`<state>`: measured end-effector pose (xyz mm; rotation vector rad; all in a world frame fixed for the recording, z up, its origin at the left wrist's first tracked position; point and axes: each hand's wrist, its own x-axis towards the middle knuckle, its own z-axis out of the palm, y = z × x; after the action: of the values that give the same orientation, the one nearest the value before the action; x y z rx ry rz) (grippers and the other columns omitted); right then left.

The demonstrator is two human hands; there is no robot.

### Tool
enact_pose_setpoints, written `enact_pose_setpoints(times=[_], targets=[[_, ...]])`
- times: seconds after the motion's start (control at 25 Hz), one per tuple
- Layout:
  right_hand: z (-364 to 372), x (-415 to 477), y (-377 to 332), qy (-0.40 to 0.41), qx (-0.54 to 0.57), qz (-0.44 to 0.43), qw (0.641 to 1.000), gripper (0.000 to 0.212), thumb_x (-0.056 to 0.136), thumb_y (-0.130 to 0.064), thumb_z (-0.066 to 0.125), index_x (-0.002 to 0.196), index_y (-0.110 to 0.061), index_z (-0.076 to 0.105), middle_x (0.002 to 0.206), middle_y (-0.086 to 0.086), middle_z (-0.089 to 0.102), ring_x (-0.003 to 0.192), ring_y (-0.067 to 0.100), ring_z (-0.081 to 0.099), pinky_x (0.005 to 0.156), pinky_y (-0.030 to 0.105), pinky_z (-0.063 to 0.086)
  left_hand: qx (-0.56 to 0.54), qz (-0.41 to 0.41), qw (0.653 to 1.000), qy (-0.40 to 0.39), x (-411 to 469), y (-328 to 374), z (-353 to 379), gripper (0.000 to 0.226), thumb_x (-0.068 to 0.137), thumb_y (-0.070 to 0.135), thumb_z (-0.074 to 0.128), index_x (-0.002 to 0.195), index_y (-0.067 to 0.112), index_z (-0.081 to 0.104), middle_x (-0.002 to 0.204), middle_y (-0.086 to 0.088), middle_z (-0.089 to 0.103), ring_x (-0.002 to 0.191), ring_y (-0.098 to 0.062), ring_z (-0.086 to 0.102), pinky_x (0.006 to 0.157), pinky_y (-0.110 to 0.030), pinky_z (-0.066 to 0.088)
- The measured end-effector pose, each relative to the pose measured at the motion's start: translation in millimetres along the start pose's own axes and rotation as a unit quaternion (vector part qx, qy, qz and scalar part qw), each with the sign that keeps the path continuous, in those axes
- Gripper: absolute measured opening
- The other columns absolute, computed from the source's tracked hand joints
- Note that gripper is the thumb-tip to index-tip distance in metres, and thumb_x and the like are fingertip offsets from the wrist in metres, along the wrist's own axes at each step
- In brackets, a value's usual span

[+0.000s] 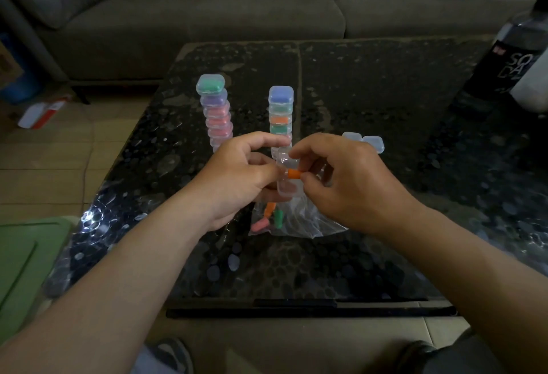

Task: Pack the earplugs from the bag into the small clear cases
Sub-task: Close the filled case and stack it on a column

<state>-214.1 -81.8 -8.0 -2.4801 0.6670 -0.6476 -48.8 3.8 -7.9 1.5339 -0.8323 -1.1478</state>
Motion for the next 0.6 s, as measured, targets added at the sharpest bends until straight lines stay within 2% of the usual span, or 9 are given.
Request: enact_pose_setpoints(times=[0.12, 0.32, 0.44, 0.6], targets=[[-0.2, -0.4, -0.8, -0.004, 0.006, -0.001, 1.000, 0.032, 0.088, -0.012, 0.070, 0.118, -0.024, 0.066, 0.095, -0.015, 0.063, 0.084, 0.002, 0.062, 0.073, 0.014, 0.053, -0.004, 0.003, 1.000, -0.004, -0.6, 0.2, 1.6, 0.044, 0.090, -0.001, 0.073, 0.129, 0.017, 0.065, 0.098, -0.019, 0.076, 0.088, -0.029, 0.078, 0.079, -0.042, 0.063], [1.8, -0.7, -2.5, -0.012, 0.000, -0.003, 1.000, 0.030, 0.088, -0.013, 0.070, 0.116, -0.024, 0.067, 0.099, -0.012, 0.066, 0.087, 0.005, 0.064, 0.077, 0.021, 0.056, -0.011, 0.009, 1.000, -0.010, -2.3, 0.8, 2.2, 0.042, 0.092, -0.004, 0.068, 0.129, 0.016, 0.065, 0.095, -0.019, 0.077, 0.086, -0.029, 0.078, 0.077, -0.040, 0.063], [2.9, -1.0, -2.4, -0.009, -0.001, -0.015, 1.000, 0.028, 0.087, -0.010, 0.070, 0.112, -0.021, 0.069, 0.098, -0.010, 0.068, 0.086, 0.007, 0.065, 0.075, 0.025, 0.057, -0.012, 0.014, 1.000, -0.010, -3.9, 1.1, 2.4, 0.048, 0.086, -0.005, 0.075, 0.128, 0.015, 0.066, 0.093, -0.019, 0.075, 0.082, -0.029, 0.077, 0.074, -0.038, 0.062], [2.1, -0.5, -3.3, 0.027, 0.008, 0.001, 1.000, 0.025, 0.088, -0.007, 0.069, 0.109, -0.020, 0.070, 0.094, -0.013, 0.065, 0.084, 0.003, 0.063, 0.078, 0.019, 0.054, 0.002, 0.012, 1.000, 0.012, -3.0, 2.1, 1.4, 0.049, 0.081, -0.003, 0.080, 0.123, 0.017, 0.067, 0.092, -0.020, 0.075, 0.083, -0.032, 0.077, 0.077, -0.046, 0.064]])
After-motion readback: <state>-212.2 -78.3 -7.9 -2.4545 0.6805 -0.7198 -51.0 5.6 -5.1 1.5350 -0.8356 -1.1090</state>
